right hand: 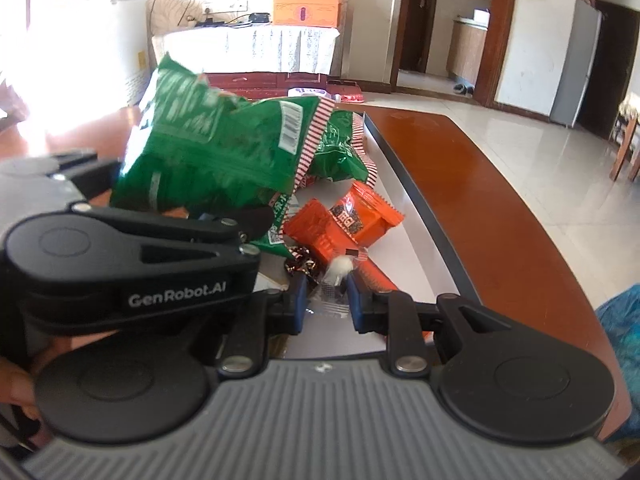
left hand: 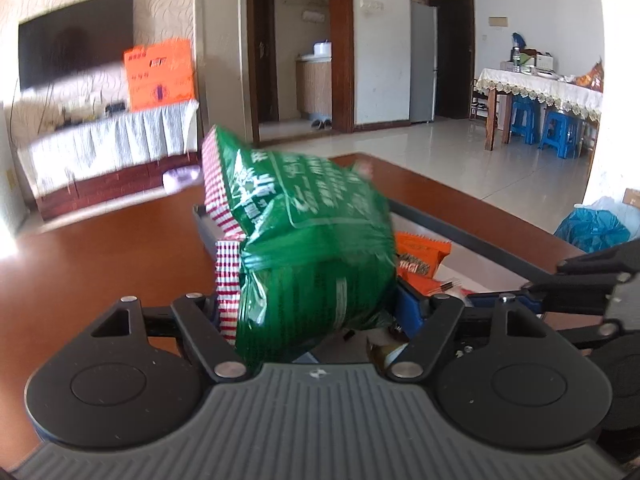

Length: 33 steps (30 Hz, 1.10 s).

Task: Organize snacks
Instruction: 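Lower the green bag into the box and open the left gripper while the right lowers the candy, then open the right gripper to drop the white candy into the box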

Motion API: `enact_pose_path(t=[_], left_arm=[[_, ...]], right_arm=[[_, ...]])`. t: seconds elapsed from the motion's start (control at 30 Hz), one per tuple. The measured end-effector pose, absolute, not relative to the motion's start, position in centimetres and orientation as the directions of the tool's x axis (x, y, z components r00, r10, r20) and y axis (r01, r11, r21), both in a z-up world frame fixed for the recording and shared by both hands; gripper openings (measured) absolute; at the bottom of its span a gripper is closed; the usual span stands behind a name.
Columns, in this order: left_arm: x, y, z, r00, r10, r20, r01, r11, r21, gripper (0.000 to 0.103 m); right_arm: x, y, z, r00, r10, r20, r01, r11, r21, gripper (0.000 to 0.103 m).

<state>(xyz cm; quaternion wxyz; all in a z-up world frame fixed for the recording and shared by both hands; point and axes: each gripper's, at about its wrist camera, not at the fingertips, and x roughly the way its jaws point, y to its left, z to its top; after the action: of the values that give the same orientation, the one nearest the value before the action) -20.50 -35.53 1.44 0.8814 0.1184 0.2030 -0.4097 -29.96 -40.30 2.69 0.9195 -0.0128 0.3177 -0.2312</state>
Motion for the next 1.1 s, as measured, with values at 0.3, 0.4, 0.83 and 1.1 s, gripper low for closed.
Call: enact_pose_path(t=[0.3,0.4,0.83,1.1], left_arm=[[-22.5,-34.3,3.0,0.533,-0.743,-0.405,0.815,0.579,0.012,0.079],[-22.9,-33.6,3.4,0.538,-0.744,-0.397,0.817,0.577,0.027,0.080],[-27.3,-27.5,4.3,0.579,-0.716,-0.389,0.806,0.575,0.141,0.086],[-28.6,-28.0,3.1,0.580,-0.702,-0.413,0.802,0.580,0.140,0.086]], right_arm=[[-30.0,-40.6,2.6,0.694,-0.450,-0.562,0.415,0.888,-0.199,0.026],[-29.8,-40.8,2.4,0.692,-0.455,-0.561,0.413,0.886,-0.209,0.026],[-30.3,-41.2,2.4,0.703,-0.436,-0.562,0.403,0.895,-0.191,0.025],[-30.6,-40.4,2.9,0.741,-0.396,-0.542,0.388,0.912,-0.136,0.025]])
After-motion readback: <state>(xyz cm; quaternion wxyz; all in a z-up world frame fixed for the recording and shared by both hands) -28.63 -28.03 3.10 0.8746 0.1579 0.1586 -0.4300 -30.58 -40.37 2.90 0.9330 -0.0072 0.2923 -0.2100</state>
